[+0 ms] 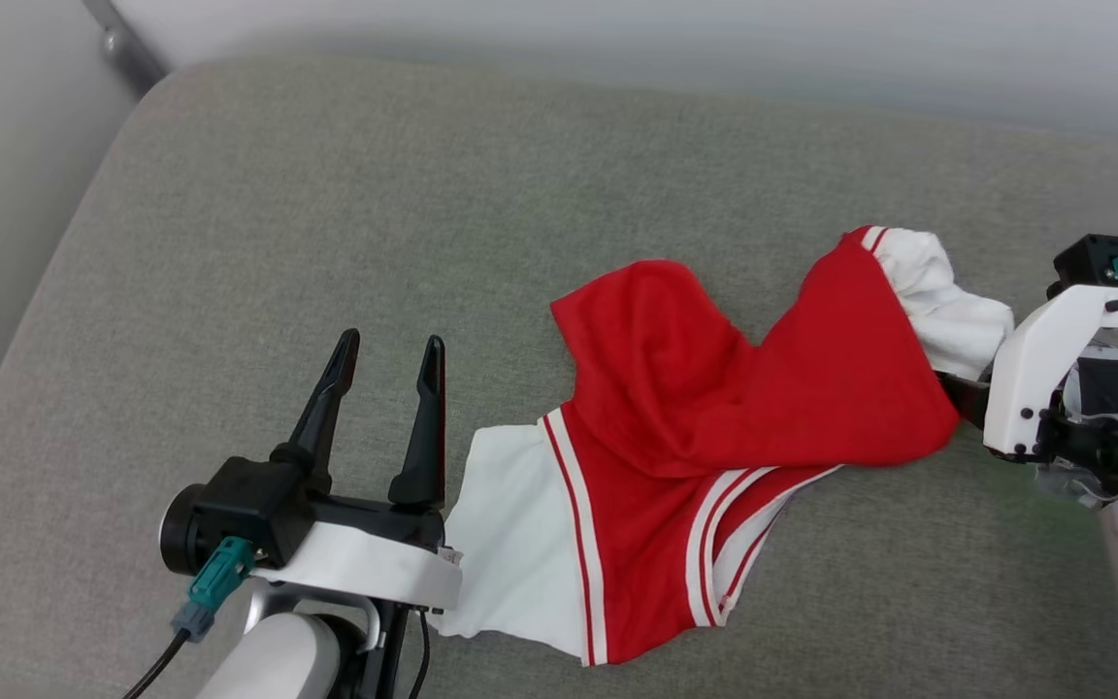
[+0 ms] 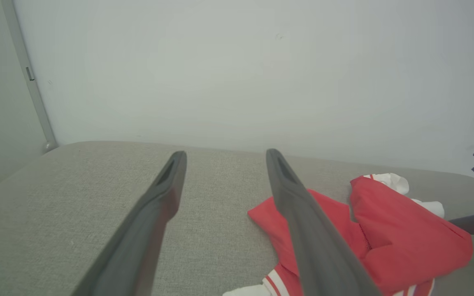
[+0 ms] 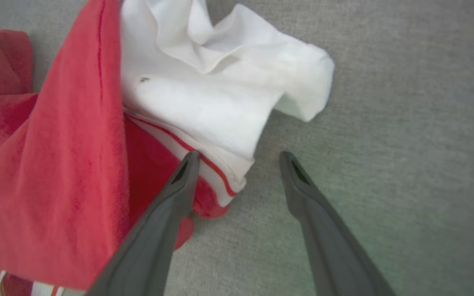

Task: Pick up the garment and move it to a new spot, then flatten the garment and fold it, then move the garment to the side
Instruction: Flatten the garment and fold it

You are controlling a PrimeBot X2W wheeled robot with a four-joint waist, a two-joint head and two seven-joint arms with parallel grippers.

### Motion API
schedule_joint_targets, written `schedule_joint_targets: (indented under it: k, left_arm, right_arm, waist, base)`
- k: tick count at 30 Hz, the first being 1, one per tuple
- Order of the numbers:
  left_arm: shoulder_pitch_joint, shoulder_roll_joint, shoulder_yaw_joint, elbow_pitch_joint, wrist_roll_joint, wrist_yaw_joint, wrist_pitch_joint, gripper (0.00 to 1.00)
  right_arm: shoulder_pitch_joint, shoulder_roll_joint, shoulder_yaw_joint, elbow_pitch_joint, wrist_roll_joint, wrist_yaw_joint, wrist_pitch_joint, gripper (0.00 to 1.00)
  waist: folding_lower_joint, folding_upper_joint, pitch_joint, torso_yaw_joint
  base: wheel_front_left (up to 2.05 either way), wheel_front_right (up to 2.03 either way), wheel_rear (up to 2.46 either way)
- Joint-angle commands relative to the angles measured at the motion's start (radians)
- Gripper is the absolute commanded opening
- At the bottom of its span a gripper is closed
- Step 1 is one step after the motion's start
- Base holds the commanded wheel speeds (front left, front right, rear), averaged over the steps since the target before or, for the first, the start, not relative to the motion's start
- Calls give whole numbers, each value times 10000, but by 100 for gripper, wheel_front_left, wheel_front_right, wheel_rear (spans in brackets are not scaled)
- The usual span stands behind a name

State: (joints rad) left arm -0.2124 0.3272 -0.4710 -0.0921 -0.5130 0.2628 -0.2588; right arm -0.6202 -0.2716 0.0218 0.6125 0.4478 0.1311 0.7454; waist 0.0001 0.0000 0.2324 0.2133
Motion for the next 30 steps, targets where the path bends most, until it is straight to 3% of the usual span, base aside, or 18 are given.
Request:
schedule_joint_targets:
  k: [1,5,6,7,8,14,21,25,30]
  left_arm:
    - [-157,-103,58,86,102,-77,-62,100]
    - [-216,-204,175,268,158,-246,-76,100]
    - [-213,-229,223,280,179,-266,-77,100]
    - [-229,-258,274,296,206,-311,-79,100]
    - [-227,-279,325,315,260,-324,-80,100]
    - [-193,-338,445,471,446,-501,-84,100]
    - [210,-180,568,596,522,-490,-84,100]
    - [529,-77,586,582,487,-412,-60,100]
    - [879,53,685,512,387,-278,43,100]
  right_arm:
    - [-236,-82,117,286,-54,-7,120,100]
    - [-164,2,524,1068,107,-6,362,100]
    - [-153,52,589,1233,167,-6,412,72]
    - [-140,83,663,1383,220,-7,468,29]
    - [-105,136,738,1524,306,-7,563,0]
    - [-304,-71,1231,1562,602,-10,610,0]
    - [-664,-857,2027,11,919,-9,51,0]
    - [211,-1557,2152,-1353,995,-9,247,0]
    - [1959,-2010,1383,-2749,873,-9,722,0]
  waist:
    - [-1,0,466,416]
    - [-1,0,585,423]
    - [-1,0,612,378]
    - [-1,0,609,334]
    - [-1,0,578,276]
    - [-1,0,255,-32]
    - [-1,0,-397,-545]
    - [-1,0,-865,-886]
    - [-1,0,-1316,-1206]
  base:
    - [0,0,0]
    - [0,0,0]
    - [0,0,0]
    - [0,0,0]
    - [0,0,0]
    - [0,0,0]
    - [0,0,0]
    - [0,0,0]
    - [0,0,0]
